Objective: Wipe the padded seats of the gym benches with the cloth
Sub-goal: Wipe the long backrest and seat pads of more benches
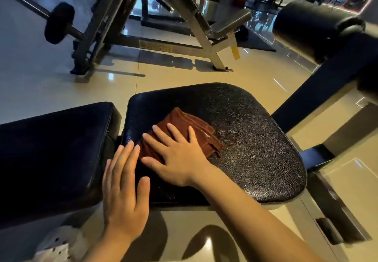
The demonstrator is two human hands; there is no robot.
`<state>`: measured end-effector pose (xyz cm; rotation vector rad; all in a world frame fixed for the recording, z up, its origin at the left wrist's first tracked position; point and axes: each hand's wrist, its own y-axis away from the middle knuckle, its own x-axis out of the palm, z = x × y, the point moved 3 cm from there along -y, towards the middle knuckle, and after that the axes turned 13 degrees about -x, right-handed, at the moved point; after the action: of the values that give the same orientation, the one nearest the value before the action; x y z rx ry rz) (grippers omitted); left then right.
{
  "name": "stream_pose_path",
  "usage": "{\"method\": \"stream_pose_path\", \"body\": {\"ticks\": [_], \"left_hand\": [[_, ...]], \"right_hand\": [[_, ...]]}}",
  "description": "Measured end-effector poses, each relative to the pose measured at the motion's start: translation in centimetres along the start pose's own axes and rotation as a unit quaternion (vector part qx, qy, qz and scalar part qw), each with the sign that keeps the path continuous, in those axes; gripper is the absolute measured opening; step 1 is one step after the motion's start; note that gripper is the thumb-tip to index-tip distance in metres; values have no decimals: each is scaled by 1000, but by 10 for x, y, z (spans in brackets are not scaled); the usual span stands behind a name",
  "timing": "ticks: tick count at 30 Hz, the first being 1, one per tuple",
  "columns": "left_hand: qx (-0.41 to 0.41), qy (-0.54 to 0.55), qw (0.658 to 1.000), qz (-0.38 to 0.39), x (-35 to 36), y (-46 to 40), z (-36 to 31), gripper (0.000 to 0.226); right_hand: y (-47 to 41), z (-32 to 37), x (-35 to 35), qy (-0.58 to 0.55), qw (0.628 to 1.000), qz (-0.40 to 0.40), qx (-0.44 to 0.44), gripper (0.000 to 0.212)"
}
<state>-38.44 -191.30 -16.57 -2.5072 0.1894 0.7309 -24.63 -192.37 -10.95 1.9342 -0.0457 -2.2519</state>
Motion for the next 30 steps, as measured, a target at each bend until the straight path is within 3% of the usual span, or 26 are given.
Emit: {"method": "stream_pose_path", "body": {"ticks": [3,7,9,11,13,19,26,30], "left_hand": [[7,19,999,-26,1,0,-1,51],[5,17,998,-62,5,1,-2,50],[10,-16,997,-73,8,0,-2,49],[23,-47,995,-81,10,0,-2,48],[29,-52,995,-81,11,0,-2,48],[27,-11,999,-36,8,-1,-2,45],[-44,76,996,34,-12,-3,-2,48],[-138,214,967,-11,-51,-7,17,43]], "right_hand": [[-26,-45,-11,6,999,-11,46,70],[-24,-155,-35,11,974,-32,226,77],[-9,-196,-45,1,953,-38,301,90],[1,-213,-48,-3,939,-49,340,104],[4,-212,-44,6,935,-59,349,99],[10,-152,-25,19,952,-71,297,59],[-14,-3,-8,-88,963,-187,174,43],[-29,54,-5,-190,937,-243,162,39]]}}
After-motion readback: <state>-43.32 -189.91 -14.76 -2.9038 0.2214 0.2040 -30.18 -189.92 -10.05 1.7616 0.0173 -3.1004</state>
